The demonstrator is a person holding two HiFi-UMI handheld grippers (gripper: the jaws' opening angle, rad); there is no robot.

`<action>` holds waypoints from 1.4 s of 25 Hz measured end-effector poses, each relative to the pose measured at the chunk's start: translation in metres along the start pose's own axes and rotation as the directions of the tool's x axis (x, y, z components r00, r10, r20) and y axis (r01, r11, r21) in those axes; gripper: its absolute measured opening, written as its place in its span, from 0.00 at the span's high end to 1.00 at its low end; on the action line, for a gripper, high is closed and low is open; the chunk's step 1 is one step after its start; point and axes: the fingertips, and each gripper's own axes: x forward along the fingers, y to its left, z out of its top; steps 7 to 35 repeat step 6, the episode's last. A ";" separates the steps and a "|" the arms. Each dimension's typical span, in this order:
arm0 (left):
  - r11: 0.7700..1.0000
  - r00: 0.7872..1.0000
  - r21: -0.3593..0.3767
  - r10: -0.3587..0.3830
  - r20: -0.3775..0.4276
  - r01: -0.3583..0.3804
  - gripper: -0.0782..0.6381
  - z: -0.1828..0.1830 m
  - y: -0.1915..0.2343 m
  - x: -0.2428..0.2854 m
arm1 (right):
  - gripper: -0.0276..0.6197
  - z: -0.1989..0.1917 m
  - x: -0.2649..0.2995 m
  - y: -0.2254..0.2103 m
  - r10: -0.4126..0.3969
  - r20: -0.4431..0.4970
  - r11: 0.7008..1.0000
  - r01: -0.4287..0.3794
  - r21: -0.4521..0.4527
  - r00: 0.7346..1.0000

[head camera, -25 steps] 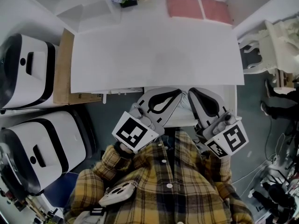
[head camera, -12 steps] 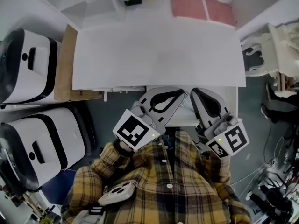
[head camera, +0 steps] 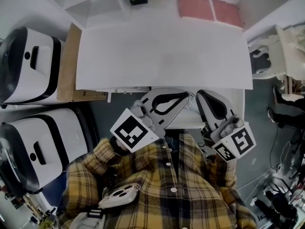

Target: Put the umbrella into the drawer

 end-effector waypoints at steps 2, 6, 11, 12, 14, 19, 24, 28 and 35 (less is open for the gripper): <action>1.000 1.000 0.002 -0.014 -0.002 0.014 0.86 -0.001 -0.002 -0.002 | 0.93 0.001 -0.001 0.000 0.001 0.003 1.000 -0.001 0.001 1.000; 0.999 0.999 0.015 -0.038 -0.026 0.039 0.86 -0.006 -0.006 -0.005 | 0.93 0.000 -0.001 0.003 0.009 0.003 1.000 -0.009 -0.002 1.000; 0.999 0.999 0.015 -0.038 -0.026 0.039 0.86 -0.006 -0.006 -0.005 | 0.93 0.000 -0.001 0.003 0.009 0.003 1.000 -0.009 -0.002 1.000; 0.999 0.999 0.015 -0.038 -0.026 0.039 0.86 -0.006 -0.006 -0.005 | 0.93 0.000 -0.001 0.003 0.009 0.003 1.000 -0.009 -0.002 1.000; 0.999 0.999 0.015 -0.038 -0.026 0.039 0.86 -0.006 -0.006 -0.005 | 0.93 0.000 -0.001 0.003 0.009 0.003 1.000 -0.009 -0.002 1.000; 0.999 0.999 0.015 -0.038 -0.026 0.039 0.86 -0.006 -0.006 -0.005 | 0.93 0.000 -0.001 0.003 0.009 0.003 1.000 -0.009 -0.002 1.000; 0.999 0.999 0.015 -0.038 -0.026 0.039 0.86 -0.006 -0.006 -0.005 | 0.93 0.000 -0.001 0.003 0.009 0.003 1.000 -0.009 -0.002 1.000; 0.999 0.999 0.015 -0.038 -0.026 0.039 0.86 -0.006 -0.006 -0.005 | 0.93 0.000 -0.001 0.003 0.009 0.003 1.000 -0.009 -0.002 1.000; 0.999 0.999 0.015 -0.038 -0.026 0.039 0.86 -0.006 -0.006 -0.005 | 0.93 0.000 -0.001 0.003 0.009 0.003 1.000 -0.009 -0.002 1.000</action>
